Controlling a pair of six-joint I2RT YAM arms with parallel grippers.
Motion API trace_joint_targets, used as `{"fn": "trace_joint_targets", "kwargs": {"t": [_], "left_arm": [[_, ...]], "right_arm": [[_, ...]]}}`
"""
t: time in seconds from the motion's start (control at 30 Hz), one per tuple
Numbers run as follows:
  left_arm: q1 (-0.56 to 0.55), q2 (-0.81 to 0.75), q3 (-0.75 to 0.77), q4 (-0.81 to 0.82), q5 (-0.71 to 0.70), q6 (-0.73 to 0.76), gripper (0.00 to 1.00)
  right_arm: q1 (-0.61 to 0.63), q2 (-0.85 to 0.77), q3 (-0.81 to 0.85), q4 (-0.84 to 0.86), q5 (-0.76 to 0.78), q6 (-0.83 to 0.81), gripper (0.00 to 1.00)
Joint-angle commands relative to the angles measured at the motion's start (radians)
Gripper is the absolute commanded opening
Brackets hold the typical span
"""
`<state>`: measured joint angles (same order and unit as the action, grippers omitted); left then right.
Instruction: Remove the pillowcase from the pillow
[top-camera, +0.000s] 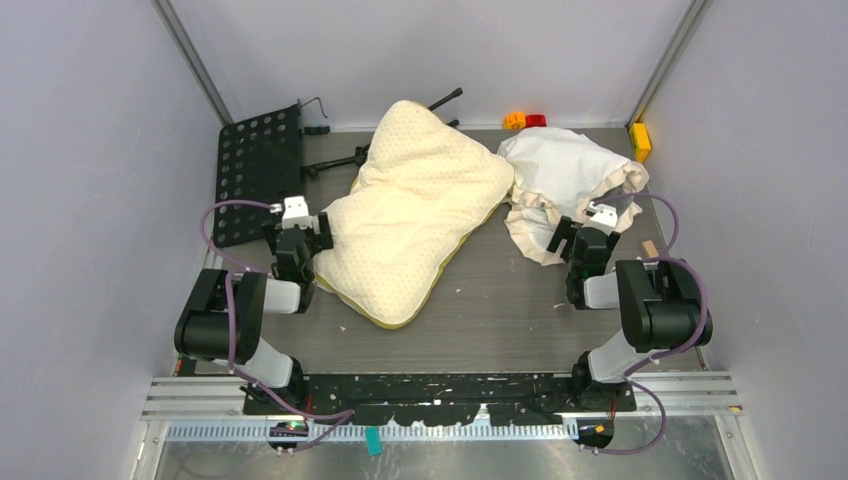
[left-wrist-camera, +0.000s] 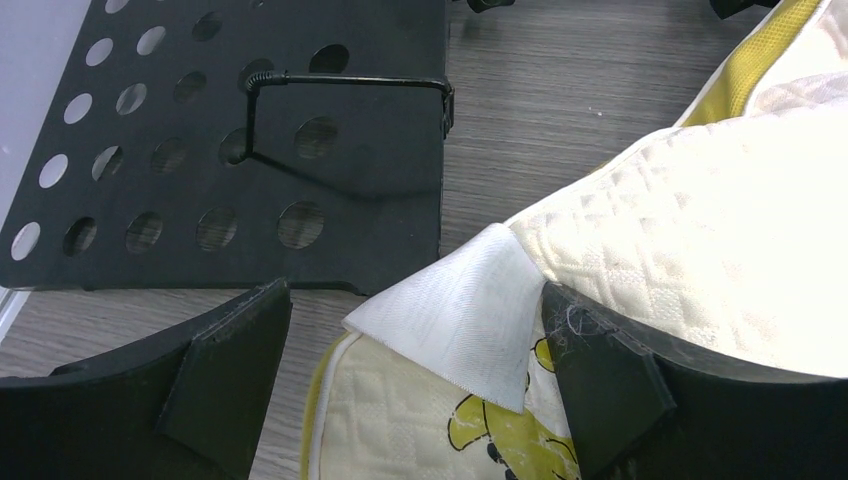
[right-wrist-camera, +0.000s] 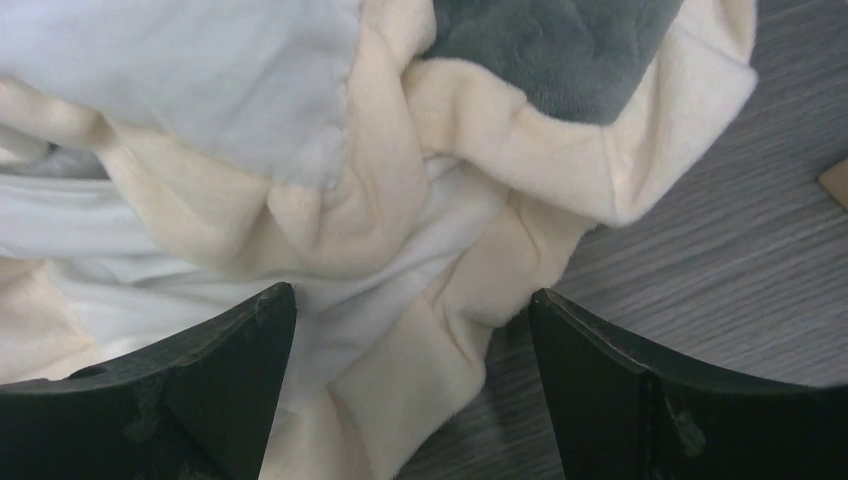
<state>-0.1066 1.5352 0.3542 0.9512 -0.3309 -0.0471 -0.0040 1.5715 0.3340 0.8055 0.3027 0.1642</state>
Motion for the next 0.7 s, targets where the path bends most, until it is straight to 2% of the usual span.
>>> {"fn": "trace_joint_targets", "kwargs": {"t": [0.0, 0.1, 0.17, 0.67], "left_arm": [[0.005, 0.016, -0.006, 0.025, 0.045, 0.014, 1.0], [0.005, 0.012, -0.01, 0.025, 0.089, 0.034, 0.96], [0.005, 0.014, -0.009, 0.025, 0.095, 0.036, 1.0], [0.007, 0.014, 0.0, 0.01, 0.098, 0.038, 1.0]], "right_arm": [[-0.005, -0.022, 0.016, 0.145, 0.026, 0.0, 0.93], [-0.004, -0.018, 0.015, 0.164, 0.019, -0.003, 0.93], [-0.004, -0.018, 0.016, 0.158, 0.018, -0.003, 0.94], [-0.004, -0.018, 0.016, 0.159, 0.012, -0.007, 0.94]]}}
